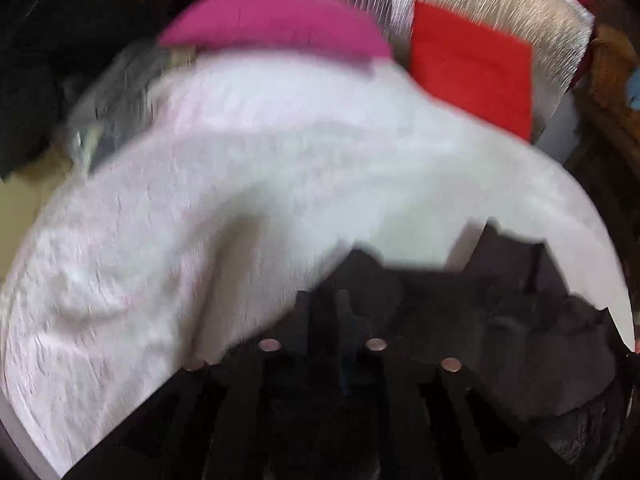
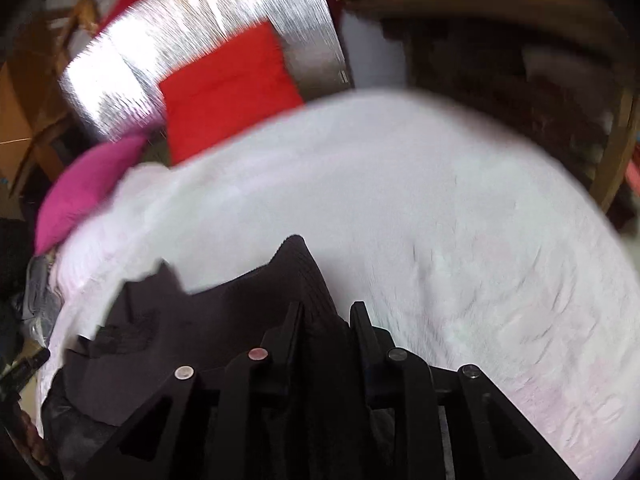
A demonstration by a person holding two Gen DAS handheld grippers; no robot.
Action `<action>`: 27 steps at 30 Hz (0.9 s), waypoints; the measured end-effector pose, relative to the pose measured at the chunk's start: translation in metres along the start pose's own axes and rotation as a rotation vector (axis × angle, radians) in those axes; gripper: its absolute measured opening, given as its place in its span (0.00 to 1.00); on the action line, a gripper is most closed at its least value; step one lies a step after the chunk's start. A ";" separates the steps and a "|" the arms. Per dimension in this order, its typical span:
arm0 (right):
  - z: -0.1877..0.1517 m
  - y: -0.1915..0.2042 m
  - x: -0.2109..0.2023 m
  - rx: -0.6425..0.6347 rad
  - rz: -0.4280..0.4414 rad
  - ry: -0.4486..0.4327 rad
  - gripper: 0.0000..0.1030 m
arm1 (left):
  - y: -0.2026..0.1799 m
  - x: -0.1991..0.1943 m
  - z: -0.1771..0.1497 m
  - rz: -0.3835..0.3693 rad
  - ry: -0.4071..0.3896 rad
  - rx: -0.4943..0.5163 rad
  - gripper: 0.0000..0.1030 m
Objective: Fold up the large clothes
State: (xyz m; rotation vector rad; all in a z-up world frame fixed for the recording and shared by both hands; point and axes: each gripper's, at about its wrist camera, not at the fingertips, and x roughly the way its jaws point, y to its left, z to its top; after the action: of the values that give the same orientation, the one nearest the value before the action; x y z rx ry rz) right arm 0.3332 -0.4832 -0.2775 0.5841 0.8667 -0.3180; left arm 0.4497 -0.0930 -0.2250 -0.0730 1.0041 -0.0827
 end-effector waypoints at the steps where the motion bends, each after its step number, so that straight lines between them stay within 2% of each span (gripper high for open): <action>1: 0.001 -0.004 -0.002 0.025 0.023 0.006 0.25 | 0.002 -0.001 0.000 -0.028 0.007 -0.011 0.28; 2: 0.004 -0.007 -0.009 0.055 0.057 -0.005 0.26 | 0.004 -0.008 0.001 -0.067 0.002 -0.018 0.49; 3: 0.007 -0.008 -0.018 0.071 0.086 -0.018 0.28 | 0.006 -0.015 0.001 -0.084 -0.012 -0.023 0.61; 4: 0.008 -0.009 -0.026 0.079 0.106 -0.036 0.29 | 0.007 -0.021 0.002 -0.093 -0.029 -0.029 0.79; 5: 0.010 -0.008 -0.036 0.080 0.117 -0.065 0.32 | 0.009 -0.033 0.002 -0.112 -0.069 -0.039 0.82; 7: 0.010 0.001 -0.054 0.049 0.161 -0.116 0.61 | 0.005 -0.044 0.001 -0.141 -0.092 -0.025 0.82; 8: 0.009 0.009 -0.061 0.018 0.188 -0.138 0.87 | 0.000 -0.047 0.001 -0.157 -0.094 0.002 0.82; 11: -0.001 0.045 -0.076 -0.127 0.216 -0.195 0.89 | -0.018 -0.041 -0.003 -0.112 -0.100 0.081 0.82; 13: -0.009 0.075 -0.070 -0.245 0.199 -0.168 0.89 | -0.036 -0.026 -0.008 -0.037 -0.082 0.167 0.81; 15: -0.016 0.098 -0.052 -0.324 0.159 -0.114 0.88 | -0.045 -0.013 -0.011 -0.014 -0.055 0.204 0.64; 16: -0.019 0.104 -0.044 -0.343 0.141 -0.093 0.87 | -0.046 -0.007 -0.012 -0.011 -0.044 0.212 0.48; 17: -0.025 0.107 -0.036 -0.355 0.122 -0.069 0.87 | -0.049 0.003 -0.013 -0.004 -0.018 0.224 0.39; 19: -0.028 0.112 -0.008 -0.383 0.061 0.013 0.82 | -0.051 0.016 -0.014 0.000 0.020 0.234 0.32; 20: -0.032 0.114 0.006 -0.399 0.033 0.062 0.73 | -0.053 0.022 -0.016 -0.002 0.033 0.243 0.26; 21: -0.035 0.115 0.016 -0.416 0.014 0.094 0.59 | -0.055 0.023 -0.016 -0.007 0.035 0.250 0.23; 22: -0.036 0.115 0.018 -0.426 0.008 0.098 0.54 | -0.057 0.024 -0.016 -0.013 0.034 0.260 0.15; 23: -0.037 0.117 0.017 -0.441 0.011 0.093 0.45 | -0.058 0.024 -0.016 -0.012 0.030 0.265 0.12; 24: -0.036 0.120 0.015 -0.447 0.014 0.098 0.24 | -0.060 0.024 -0.016 -0.008 0.019 0.270 0.11; 27: -0.033 0.123 0.007 -0.445 0.010 0.051 0.14 | -0.059 0.022 -0.010 -0.016 -0.004 0.242 0.09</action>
State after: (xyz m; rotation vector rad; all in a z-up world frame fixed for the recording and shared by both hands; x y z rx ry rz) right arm 0.3772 -0.3658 -0.2568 0.1839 0.9470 -0.0940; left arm 0.4507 -0.1544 -0.2425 0.1397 0.9833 -0.2174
